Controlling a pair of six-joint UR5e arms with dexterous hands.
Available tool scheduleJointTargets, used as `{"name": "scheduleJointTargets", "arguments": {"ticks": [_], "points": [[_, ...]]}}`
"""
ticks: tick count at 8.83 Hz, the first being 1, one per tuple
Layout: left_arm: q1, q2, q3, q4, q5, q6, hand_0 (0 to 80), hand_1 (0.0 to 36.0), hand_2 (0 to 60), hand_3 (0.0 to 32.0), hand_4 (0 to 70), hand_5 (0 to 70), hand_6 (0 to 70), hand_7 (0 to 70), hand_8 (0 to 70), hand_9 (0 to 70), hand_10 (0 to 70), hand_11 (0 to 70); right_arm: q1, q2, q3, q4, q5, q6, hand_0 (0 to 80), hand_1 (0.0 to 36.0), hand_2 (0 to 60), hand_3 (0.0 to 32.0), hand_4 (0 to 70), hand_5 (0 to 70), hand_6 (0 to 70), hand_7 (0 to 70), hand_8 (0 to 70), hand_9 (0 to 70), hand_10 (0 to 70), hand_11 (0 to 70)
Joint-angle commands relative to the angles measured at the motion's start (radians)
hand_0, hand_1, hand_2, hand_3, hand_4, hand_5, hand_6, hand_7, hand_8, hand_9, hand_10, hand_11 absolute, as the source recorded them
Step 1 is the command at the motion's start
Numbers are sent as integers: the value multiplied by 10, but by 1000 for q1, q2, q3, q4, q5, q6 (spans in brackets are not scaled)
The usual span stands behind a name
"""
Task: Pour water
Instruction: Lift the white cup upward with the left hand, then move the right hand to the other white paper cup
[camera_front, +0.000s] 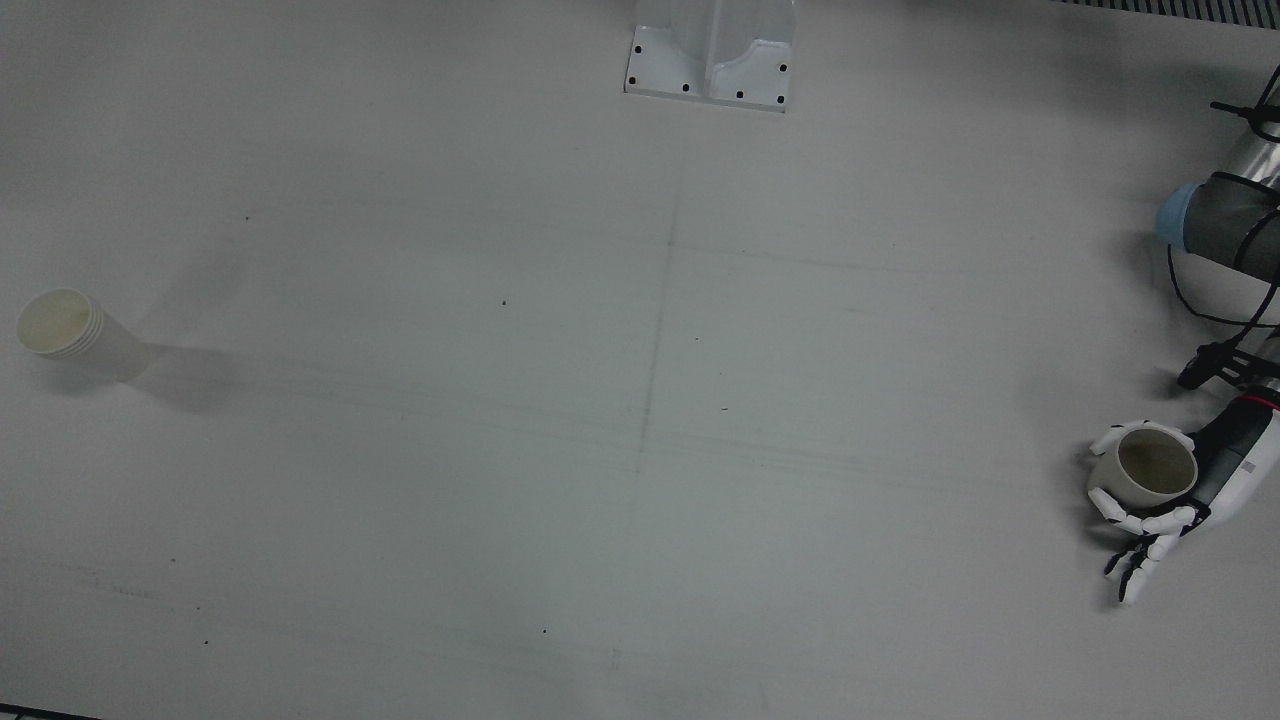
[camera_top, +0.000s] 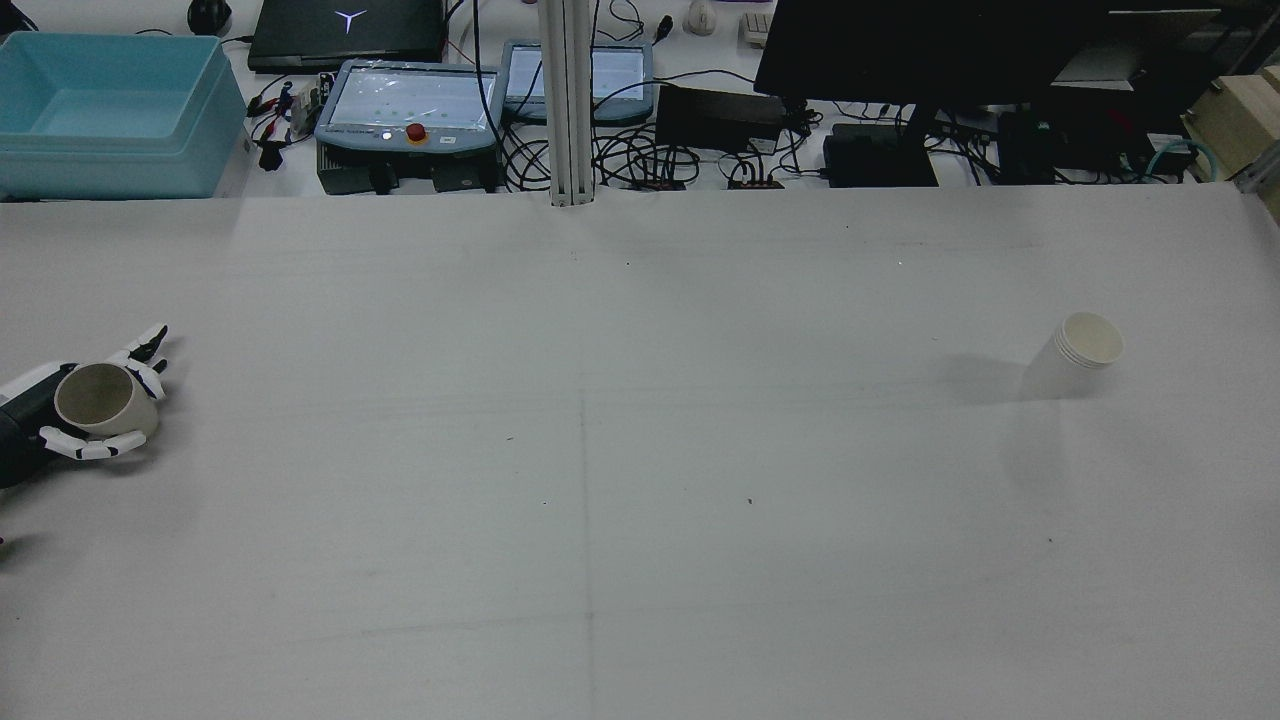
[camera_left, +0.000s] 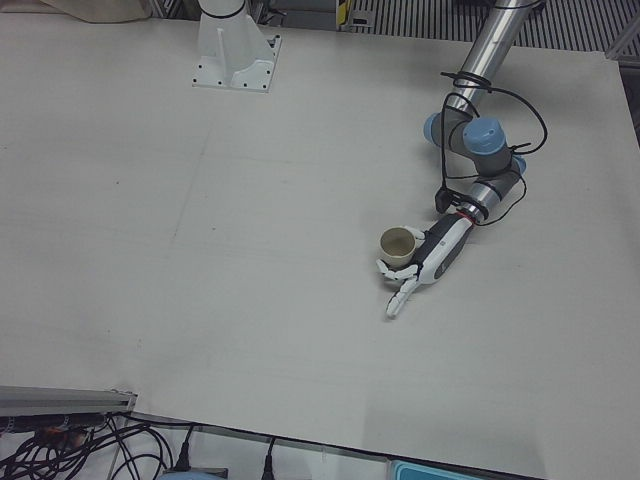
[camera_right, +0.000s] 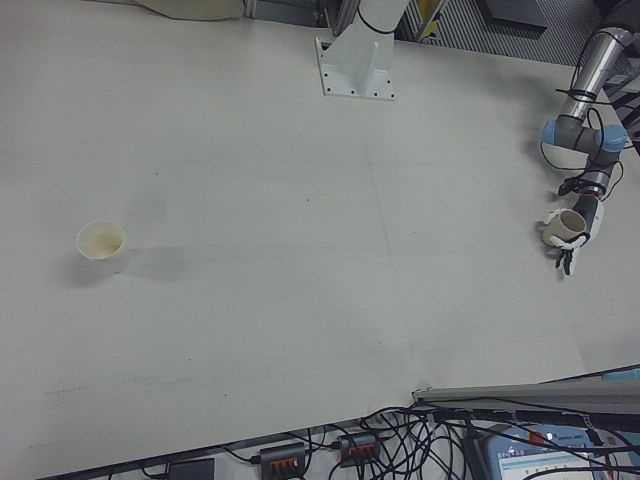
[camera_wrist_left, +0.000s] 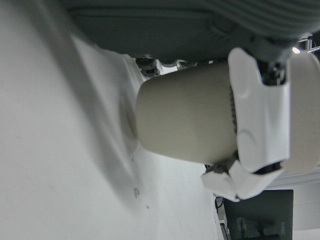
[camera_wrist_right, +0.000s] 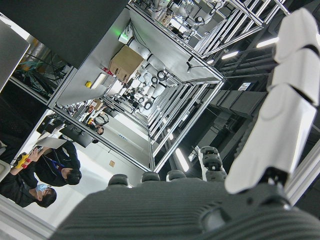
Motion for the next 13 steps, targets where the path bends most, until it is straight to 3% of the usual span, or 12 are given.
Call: {"name": "scheduleJointTargets", "arguments": {"ticks": [1, 2, 4, 5, 6, 7, 8, 9, 10, 12, 13], "points": [[-14, 10, -179, 142, 0, -110, 548, 356, 600, 0, 355, 496, 1, 28, 0, 0, 32, 69, -102, 7, -88, 30, 82, -5, 467, 149, 157, 52, 36, 0, 0, 0, 0, 0, 0, 0], [-28, 10, -256, 206, -5, -111, 550, 358, 600, 0, 353, 497, 1, 28, 0, 0, 31, 69, -165, 9, -131, 103, 128, -1, 465, 145, 157, 48, 38, 0, 0, 0, 0, 0, 0, 0], [-92, 13, -339, 256, -5, -110, 550, 359, 600, 0, 359, 494, 0, 24, 0, 0, 30, 66, -185, -11, -133, 138, 130, -2, 472, 148, 138, 60, 40, 0, 0, 0, 0, 0, 0, 0], [-106, 15, -361, 272, -15, -99, 551, 349, 600, 0, 357, 478, 0, 20, 0, 0, 29, 66, -275, -34, -147, 148, 132, -13, 466, 143, 152, 58, 36, 0, 0, 0, 0, 0, 0, 0], [-106, 14, -382, 308, -58, -93, 543, 353, 600, 0, 353, 467, 0, 11, 0, 0, 30, 68, -306, -11, -229, 246, 133, -14, 468, 149, 161, 54, 43, 0, 0, 0, 0, 0, 0, 0], [-105, 13, -388, 322, -80, -82, 543, 356, 600, 0, 346, 452, 0, 5, 0, 0, 30, 68, -313, 7, -286, 385, 155, -17, 492, 167, 127, 52, 73, 0, 0, 3, 0, 0, 0, 13], [-105, 13, -390, 332, -77, -82, 546, 351, 600, 0, 345, 452, 0, 6, 0, 0, 30, 68, -366, -34, -253, 442, 269, -33, 518, 188, 106, 58, 72, 0, 0, 8, 0, 0, 6, 30], [-105, 13, -391, 343, -75, -84, 548, 353, 600, 0, 345, 458, 0, 11, 0, 0, 30, 68, -436, -106, -195, 464, 325, -57, 499, 170, 102, 66, 58, 0, 0, 0, 0, 0, 0, 16], [-105, 17, -396, 352, -75, -84, 548, 355, 600, 0, 345, 466, 0, 13, 0, 0, 31, 68, -495, -131, -192, 490, 318, -54, 490, 157, 89, 72, 51, 0, 0, 0, 0, 0, 0, 5], [-102, 12, -394, 365, -72, -84, 547, 350, 600, 0, 348, 469, 0, 18, 0, 0, 30, 67, -549, -238, -239, 557, 249, 4, 454, 115, 88, 90, 11, 0, 0, 0, 0, 0, 0, 0], [-96, 4, -390, 381, -72, -82, 544, 347, 600, 0, 348, 471, 0, 20, 0, 0, 30, 66, -549, -265, -295, 617, 248, 110, 460, 128, 104, 102, 0, 0, 0, 0, 0, 0, 0, 0]]}}
